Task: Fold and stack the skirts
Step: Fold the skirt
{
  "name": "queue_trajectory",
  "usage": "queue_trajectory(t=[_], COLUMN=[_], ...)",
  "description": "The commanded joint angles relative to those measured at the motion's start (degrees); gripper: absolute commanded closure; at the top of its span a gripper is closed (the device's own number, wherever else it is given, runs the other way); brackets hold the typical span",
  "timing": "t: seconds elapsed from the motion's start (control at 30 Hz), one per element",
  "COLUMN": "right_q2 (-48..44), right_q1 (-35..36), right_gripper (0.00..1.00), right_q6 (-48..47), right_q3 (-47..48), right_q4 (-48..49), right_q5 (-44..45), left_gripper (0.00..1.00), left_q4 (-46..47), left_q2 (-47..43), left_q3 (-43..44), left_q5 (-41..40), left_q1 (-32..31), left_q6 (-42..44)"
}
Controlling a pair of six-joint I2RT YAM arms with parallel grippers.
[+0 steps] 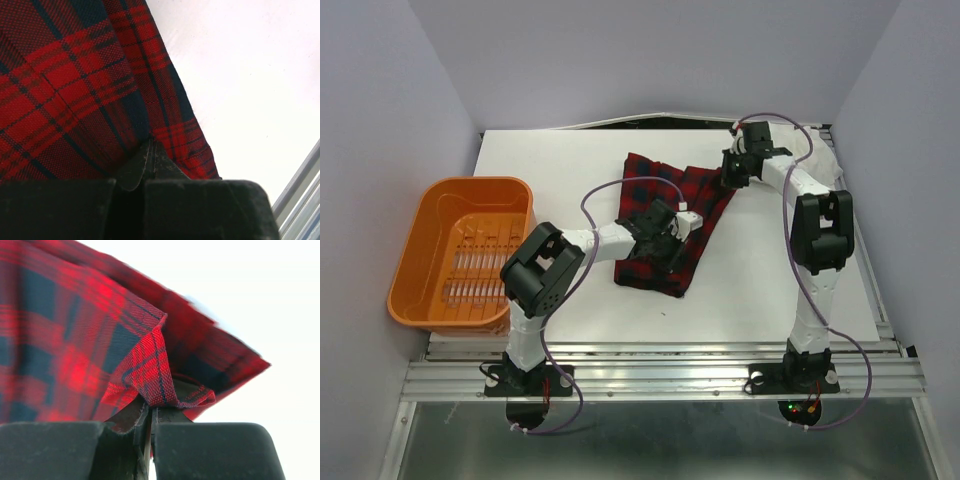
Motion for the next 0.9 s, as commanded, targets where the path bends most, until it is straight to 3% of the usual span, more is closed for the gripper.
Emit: queue_trajectory(t=[0.0,0.07,0.1,0.13,0.17,0.2,0.3,0.43,0.67,0.87], right_q2=[-0.3,-0.5,-0.5,-0.3,-0.1,0.2,0.1,-5.7,-13.1,-14.3], right_q1=[-1.8,-2.5,-3.1,-3.1,-3.1,-3.1,-3.1,-3.1,-3.8,-3.8], right_gripper=[0.99,0.94,0.78,0.70,0.43,0.30,0.08,0.05,0.11,0.12], right_q6=[-3.7,-4.2,-4.2,-4.0,-3.5,-1.7,4.5,10.7,11.7,15.1], right_q3=[-1.3,-2.4,-2.8,-2.7,-2.6,-1.3,2.3,-2.1,-16.2,-32.0], right_q4=[6.3,6.9,7.1,7.1,7.0,5.2,-0.8,-4.6,-8.3,-1.1], right_q5=[8.1,8.3,7.7,6.8,6.2,4.7,0.4,-10.2,-17.3,-29.0], left_gripper=[1.00,1.00,0.98,0.97,0.95,0.94,0.89,0.85,0.84,0.88], left_q4=[-8.3,-8.2,-8.1,-7.8,-7.8,-8.0,-9.3,-8.8,-10.7,-9.2], left_q2=[0.7,-0.1,-0.7,-1.7,-2.3,-3.1,-4.9,-11.0,-10.8,-13.1], left_q3=[-4.0,-4.3,-4.5,-4.6,-4.5,-4.4,-2.7,-1.8,1.1,0.3], left_q5=[-4.4,-4.4,-4.2,-4.2,-4.3,-4.4,-4.6,-4.3,-2.6,-1.9], left_q1=[-1.3,-1.5,-1.6,-1.7,-1.9,-2.1,-2.1,-2.1,-2.3,-3.6], left_q6=[2.6,2.6,2.3,2.3,2.2,2.2,2.0,0.4,0.9,1.6])
